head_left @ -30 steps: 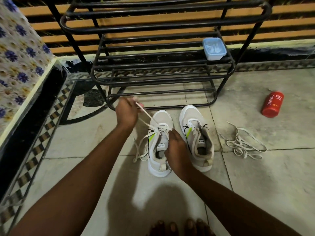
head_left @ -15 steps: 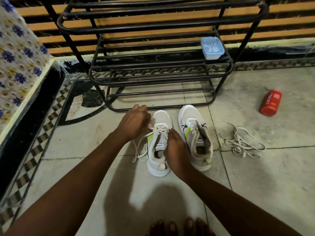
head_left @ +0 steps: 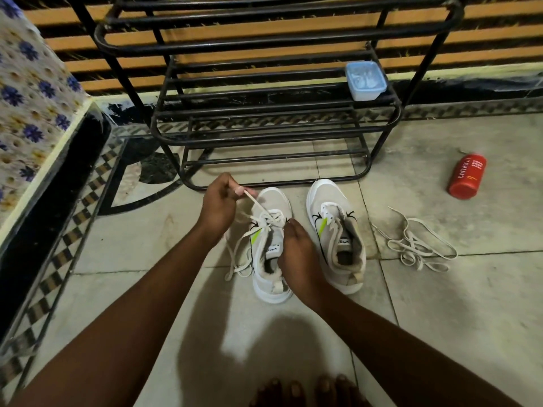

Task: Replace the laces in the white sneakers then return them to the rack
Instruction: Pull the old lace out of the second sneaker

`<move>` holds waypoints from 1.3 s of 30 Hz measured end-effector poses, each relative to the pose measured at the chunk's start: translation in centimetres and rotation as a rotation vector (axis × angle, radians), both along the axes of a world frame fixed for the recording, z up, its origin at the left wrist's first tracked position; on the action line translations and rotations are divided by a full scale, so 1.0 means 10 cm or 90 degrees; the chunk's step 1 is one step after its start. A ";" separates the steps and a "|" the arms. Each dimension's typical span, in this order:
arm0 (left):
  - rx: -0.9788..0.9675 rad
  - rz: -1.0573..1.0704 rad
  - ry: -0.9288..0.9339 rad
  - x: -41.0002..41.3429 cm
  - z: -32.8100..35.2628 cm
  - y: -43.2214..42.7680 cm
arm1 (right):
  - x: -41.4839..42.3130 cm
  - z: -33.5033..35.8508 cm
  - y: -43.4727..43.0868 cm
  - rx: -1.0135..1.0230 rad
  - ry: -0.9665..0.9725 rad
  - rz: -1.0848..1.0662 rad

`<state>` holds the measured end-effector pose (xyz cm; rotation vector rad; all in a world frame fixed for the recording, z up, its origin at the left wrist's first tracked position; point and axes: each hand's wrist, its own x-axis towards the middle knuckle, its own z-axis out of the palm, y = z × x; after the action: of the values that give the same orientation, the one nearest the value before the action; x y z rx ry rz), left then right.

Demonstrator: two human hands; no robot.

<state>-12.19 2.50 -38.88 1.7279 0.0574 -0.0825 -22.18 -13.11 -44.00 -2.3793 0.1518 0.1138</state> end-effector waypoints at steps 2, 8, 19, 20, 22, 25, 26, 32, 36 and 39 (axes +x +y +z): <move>-0.256 0.090 0.137 -0.07 0.02 -0.14 | 0.02 0.03 0.01 -0.061 -0.024 0.000; 0.066 -0.012 -0.041 0.00 -0.21 -0.02 | 0.01 0.01 0.00 -0.060 -0.038 -0.026; 0.498 -0.245 -0.053 0.05 -0.22 0.44 | 0.04 -0.01 -0.02 -0.070 -0.078 -0.031; 0.474 -0.231 -0.041 0.02 -0.23 0.43 | 0.05 0.00 -0.04 -0.046 -0.095 -0.030; 0.401 -0.217 -0.012 -0.05 -0.26 0.38 | 0.07 0.00 -0.08 -0.001 -0.146 -0.022; 0.328 -0.243 -0.028 -0.09 -0.23 0.34 | 0.15 0.03 -0.12 0.003 -0.197 0.020; 0.324 -0.268 -0.048 -0.09 -0.21 0.33 | 0.20 0.04 -0.13 -0.009 -0.202 0.045; 0.569 -0.483 -0.011 0.00 -0.07 0.20 | 0.65 0.19 -0.12 -0.277 -0.035 0.194; 0.699 -0.532 -0.024 0.05 -0.07 0.09 | 0.74 0.25 -0.10 -0.331 -0.006 0.244; 0.765 -0.553 -0.028 0.06 -0.07 0.03 | 0.76 0.25 -0.09 -0.352 -0.015 0.259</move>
<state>-11.59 2.81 -39.55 2.8231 -0.8386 -0.7747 -14.62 -14.06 -41.47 -2.9316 -0.3611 0.2623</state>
